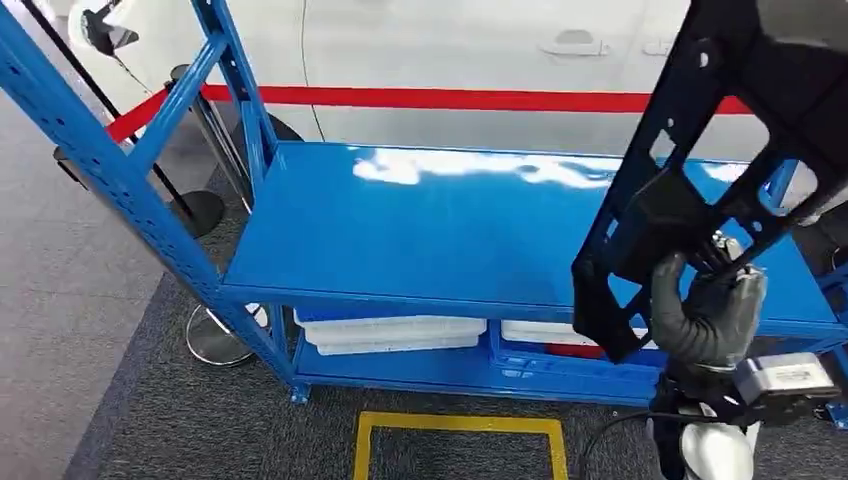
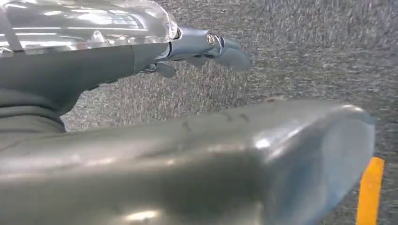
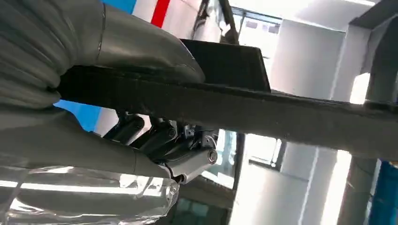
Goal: Take the parts from the cabinet and place them on the table.
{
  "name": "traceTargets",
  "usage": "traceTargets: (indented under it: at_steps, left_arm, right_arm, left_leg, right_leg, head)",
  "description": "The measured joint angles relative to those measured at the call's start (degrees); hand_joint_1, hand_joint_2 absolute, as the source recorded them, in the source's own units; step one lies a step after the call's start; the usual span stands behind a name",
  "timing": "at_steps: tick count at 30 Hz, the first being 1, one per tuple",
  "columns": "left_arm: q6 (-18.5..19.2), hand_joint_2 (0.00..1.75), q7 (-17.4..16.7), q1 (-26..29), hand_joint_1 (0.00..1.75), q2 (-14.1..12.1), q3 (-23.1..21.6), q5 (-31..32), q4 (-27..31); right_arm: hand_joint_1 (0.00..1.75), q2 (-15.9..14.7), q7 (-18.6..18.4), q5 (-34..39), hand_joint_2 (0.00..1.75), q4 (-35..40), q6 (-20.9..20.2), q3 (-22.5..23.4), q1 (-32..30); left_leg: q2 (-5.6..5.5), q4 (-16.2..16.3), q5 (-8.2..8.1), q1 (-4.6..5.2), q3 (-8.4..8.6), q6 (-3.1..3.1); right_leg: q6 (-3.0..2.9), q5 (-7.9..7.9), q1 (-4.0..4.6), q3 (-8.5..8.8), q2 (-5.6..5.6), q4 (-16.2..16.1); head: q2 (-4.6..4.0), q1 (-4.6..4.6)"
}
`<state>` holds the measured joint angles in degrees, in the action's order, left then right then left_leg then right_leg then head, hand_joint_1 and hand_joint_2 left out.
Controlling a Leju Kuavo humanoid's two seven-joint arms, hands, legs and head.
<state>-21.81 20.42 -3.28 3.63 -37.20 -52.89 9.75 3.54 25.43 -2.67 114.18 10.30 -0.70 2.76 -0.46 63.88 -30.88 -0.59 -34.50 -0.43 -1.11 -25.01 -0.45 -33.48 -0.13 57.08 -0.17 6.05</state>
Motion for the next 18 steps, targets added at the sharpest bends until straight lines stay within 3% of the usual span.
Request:
traceTargets:
  at_steps: [2,3,4,5,7,8,9,11,12,13,14,15,17,18]
  left_arm:
    - [-0.30,0.00,-0.40,0.13,0.00,-0.11,0.00,-0.52,0.00]
    - [-0.42,0.00,-0.55,0.21,0.00,-0.11,0.00,-0.59,0.00]
    - [-0.48,0.00,-0.72,0.24,0.00,-0.13,0.00,-0.70,0.00]
    - [-0.55,0.00,-0.79,0.32,0.00,-0.15,0.00,-0.79,-0.02]
    - [-0.55,0.00,-0.79,0.32,0.00,-0.31,0.00,-0.94,-0.04]
    - [-0.55,0.00,-0.77,0.26,0.00,-0.39,0.00,-0.94,-0.09]
    - [-0.59,0.00,-0.75,0.23,0.00,-0.53,0.00,-1.00,-0.15]
    - [-0.59,0.00,-0.75,0.07,0.00,-0.52,0.00,-1.03,-0.15]
    - [-0.59,0.00,-0.77,0.06,0.00,-0.52,0.00,-1.20,-0.17]
    - [-0.59,0.00,-0.77,0.04,0.00,-0.37,0.02,-1.73,-0.17]
    - [-0.59,0.00,-0.85,-0.10,0.00,-0.37,0.09,-1.81,-0.17]
    - [-0.61,0.00,-0.94,-0.10,0.00,-0.39,0.11,-1.88,-0.17]
    - [-0.94,0.00,-0.99,-0.03,0.00,-0.44,0.15,-2.30,-0.17]
    - [-1.18,0.00,-1.03,0.00,0.00,-0.44,0.24,-2.47,-0.17]
  right_arm:
    - [1.75,-0.15,3.49,2.60,1.75,1.18,-1.83,1.66,-3.91]
    - [1.75,-0.17,5.55,3.84,1.75,1.71,-3.09,2.46,-6.25]
    - [1.75,-0.15,7.64,5.28,1.75,2.30,-4.91,3.29,-8.32]
    - [1.75,-0.15,9.18,6.39,1.75,2.80,-6.68,3.94,-9.96]
    - [1.75,-0.15,10.59,7.29,1.75,3.70,-8.44,4.70,-12.38]
    - [1.75,-0.15,10.81,7.44,1.75,4.13,-8.74,5.03,-13.29]
    - [1.75,-0.15,10.98,7.53,1.75,4.35,-8.90,5.36,-13.88]
    - [1.75,-0.15,11.00,7.55,1.75,4.64,-9.14,5.84,-14.58]
    - [1.75,-0.04,11.00,7.57,1.75,4.99,-9.34,5.95,-14.96]
    - [1.75,-0.04,11.00,7.75,1.75,5.27,-9.78,6.15,-15.20]
    - [1.75,-0.04,11.07,8.07,1.75,5.34,-10.58,6.41,-15.52]
    - [1.75,-0.04,11.33,8.48,1.75,5.49,-11.54,6.63,-15.90]
    - [1.75,0.00,12.56,9.17,1.75,5.56,-13.23,6.71,-17.14]
    - [1.75,0.06,13.40,9.36,1.75,5.56,-13.92,6.71,-17.98]
  left_leg:
    - [0.04,9.16,-4.21,-0.12,-4.14,-0.31]
    - [0.07,11.92,-4.78,-0.12,-5.46,-0.40]
    - [0.10,11.66,-3.97,-0.12,-5.31,-0.42]
    - [0.12,8.93,-2.08,-0.12,-3.95,-0.32]
    - [0.11,-1.19,3.08,-0.09,1.10,0.25]
    - [0.12,-4.88,3.33,0.05,2.74,0.82]
    - [0.08,-5.54,3.37,0.32,2.85,0.87]
    - [0.06,-5.24,3.54,0.49,2.78,1.21]
    - [0.07,-5.34,3.84,0.57,2.75,1.63]
    - [0.27,-6.10,4.50,0.01,2.80,2.12]
    - [0.51,-6.33,4.88,-0.01,2.72,2.40]
    - [0.72,-6.33,5.12,-0.02,2.39,2.79]
    - [1.05,-6.24,5.50,0.06,1.62,2.92]
    - [1.26,-6.12,5.69,0.07,1.20,2.88]
  right_leg:
    - [-0.29,-0.20,0.20,0.12,-0.38,0.04]
    - [-0.33,-0.27,0.25,0.12,-0.50,0.11]
    - [-0.31,-0.26,0.26,0.18,-0.59,0.22]
    - [-0.28,-0.33,0.27,0.20,-0.54,0.35]
    - [-0.04,-0.59,0.29,0.34,-0.12,0.73]
    - [0.12,-0.72,0.25,0.27,-0.05,0.93]
    - [0.39,-0.81,0.61,0.03,0.10,1.36]
    - [0.94,-0.50,0.34,-0.17,0.15,1.23]
    - [1.43,-0.19,0.23,-0.10,0.16,1.04]
    - [1.75,-0.57,0.36,-0.26,0.29,1.29]
    - [2.10,-1.99,0.14,-0.50,0.29,2.19]
    - [2.49,-4.68,0.04,-1.59,0.28,5.06]
    - [3.16,-9.76,-0.41,-4.93,0.27,13.98]
    - [3.41,-11.02,-0.52,-6.02,0.27,17.34]
  head:
    - [0.00,0.00]
    - [0.00,0.00]
    - [0.00,0.00]
    - [0.00,0.00]
    - [0.00,0.00]
    - [0.00,0.00]
    - [0.00,0.00]
    - [0.00,0.00]
    - [0.00,0.00]
    - [0.00,0.00]
    - [0.00,0.00]
    - [0.00,0.00]
    - [0.00,0.00]
    - [0.00,0.00]
